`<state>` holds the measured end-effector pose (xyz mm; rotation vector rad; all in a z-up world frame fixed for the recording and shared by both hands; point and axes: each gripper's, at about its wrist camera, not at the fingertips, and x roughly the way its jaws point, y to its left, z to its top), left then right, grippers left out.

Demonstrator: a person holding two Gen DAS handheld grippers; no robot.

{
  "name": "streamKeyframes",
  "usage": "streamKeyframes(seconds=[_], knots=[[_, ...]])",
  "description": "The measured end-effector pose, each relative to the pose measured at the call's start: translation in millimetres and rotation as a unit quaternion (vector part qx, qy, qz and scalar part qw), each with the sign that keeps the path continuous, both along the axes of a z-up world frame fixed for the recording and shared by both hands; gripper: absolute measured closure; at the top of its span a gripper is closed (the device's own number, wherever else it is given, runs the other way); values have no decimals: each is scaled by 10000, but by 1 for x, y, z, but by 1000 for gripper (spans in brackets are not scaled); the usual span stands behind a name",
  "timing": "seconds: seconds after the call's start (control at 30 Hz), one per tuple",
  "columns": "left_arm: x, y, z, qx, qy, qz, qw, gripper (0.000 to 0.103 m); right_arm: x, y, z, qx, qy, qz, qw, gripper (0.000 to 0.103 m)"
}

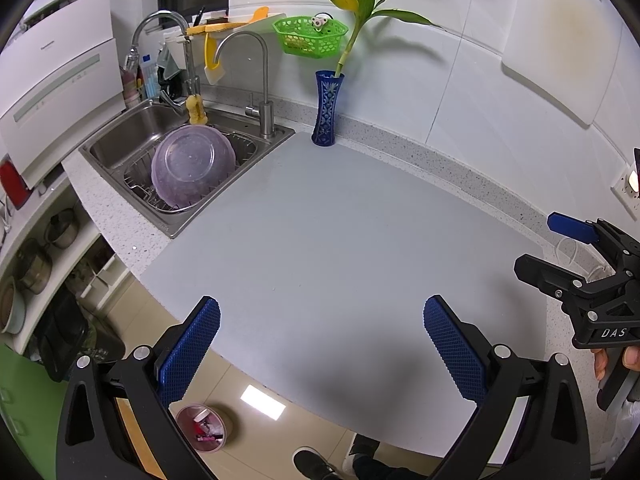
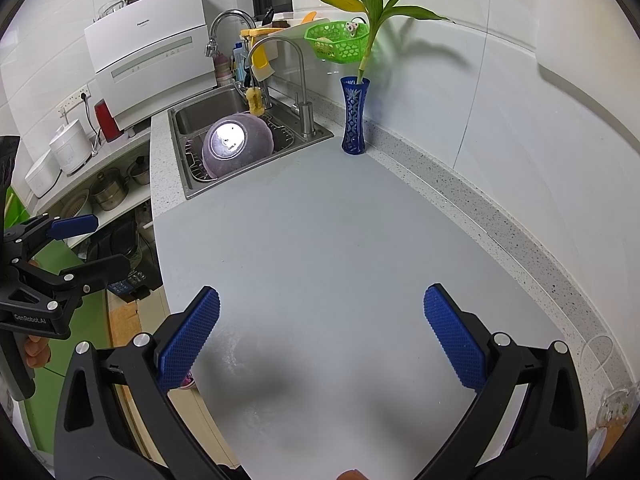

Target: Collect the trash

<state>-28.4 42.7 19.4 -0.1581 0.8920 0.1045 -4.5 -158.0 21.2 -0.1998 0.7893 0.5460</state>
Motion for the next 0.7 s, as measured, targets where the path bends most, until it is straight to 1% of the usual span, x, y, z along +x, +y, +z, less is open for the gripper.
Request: streamKeyframes(seconds=[0.7], knots=[[-1,0,-3,-22,1,-48,10000,5,4,0,-2,4,8,25,10000,3]])
